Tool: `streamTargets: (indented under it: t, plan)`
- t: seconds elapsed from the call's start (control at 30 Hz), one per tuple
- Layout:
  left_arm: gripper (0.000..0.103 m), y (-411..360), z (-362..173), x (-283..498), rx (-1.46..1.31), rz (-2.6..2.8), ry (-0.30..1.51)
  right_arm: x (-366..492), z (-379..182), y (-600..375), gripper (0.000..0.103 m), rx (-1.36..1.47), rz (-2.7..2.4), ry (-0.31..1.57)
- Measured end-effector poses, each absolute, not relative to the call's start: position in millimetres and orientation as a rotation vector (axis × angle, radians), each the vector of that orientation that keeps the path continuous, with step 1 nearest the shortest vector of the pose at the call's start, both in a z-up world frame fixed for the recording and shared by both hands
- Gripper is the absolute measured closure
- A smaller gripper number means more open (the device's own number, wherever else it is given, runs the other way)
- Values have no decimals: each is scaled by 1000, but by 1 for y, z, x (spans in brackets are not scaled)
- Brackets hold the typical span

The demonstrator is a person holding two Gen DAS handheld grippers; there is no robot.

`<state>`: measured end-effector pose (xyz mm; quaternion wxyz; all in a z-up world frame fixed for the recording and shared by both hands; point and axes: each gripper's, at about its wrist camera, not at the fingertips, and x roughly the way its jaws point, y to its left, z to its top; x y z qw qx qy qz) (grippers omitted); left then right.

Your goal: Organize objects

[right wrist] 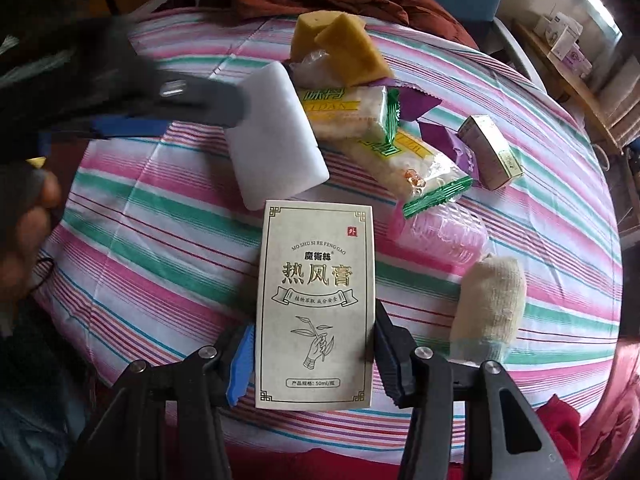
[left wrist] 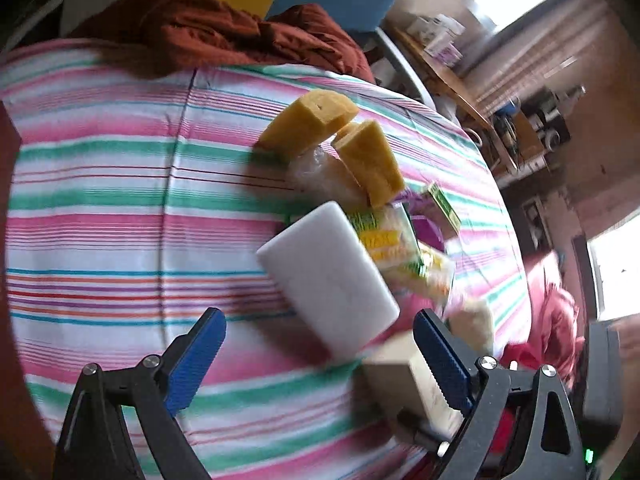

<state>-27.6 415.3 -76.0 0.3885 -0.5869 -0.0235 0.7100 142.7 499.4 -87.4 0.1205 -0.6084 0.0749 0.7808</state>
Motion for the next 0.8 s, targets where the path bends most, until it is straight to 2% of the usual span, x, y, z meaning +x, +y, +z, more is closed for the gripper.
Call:
streamTargets:
  t: [0.1, 0.27, 0.37, 0.43, 0.53, 0.8]
  plan:
    - [3, 425, -81, -31, -1533, 1821, -102, 147, -84, 504, 51, -1757, 2297, 248]
    - [4, 439, -97, -36, -1608, 1830, -107, 151, -79, 506, 51, -1712, 2311, 280]
    - [16, 441, -101, -32, -1609, 1821, -91, 153, -79, 507, 51, -1702, 2300, 290]
    - [31, 441, -101, -30, -1556, 1851, -40, 152, -81, 505, 51, -1713, 2283, 287]
    - [36, 433, -101, -26, -1512, 1845, 3, 148, -84, 505, 51, -1744, 2264, 264]
    - [37, 379, -91, -19, -1416, 1882, 94, 146, -83, 500, 51, -1713, 2255, 239]
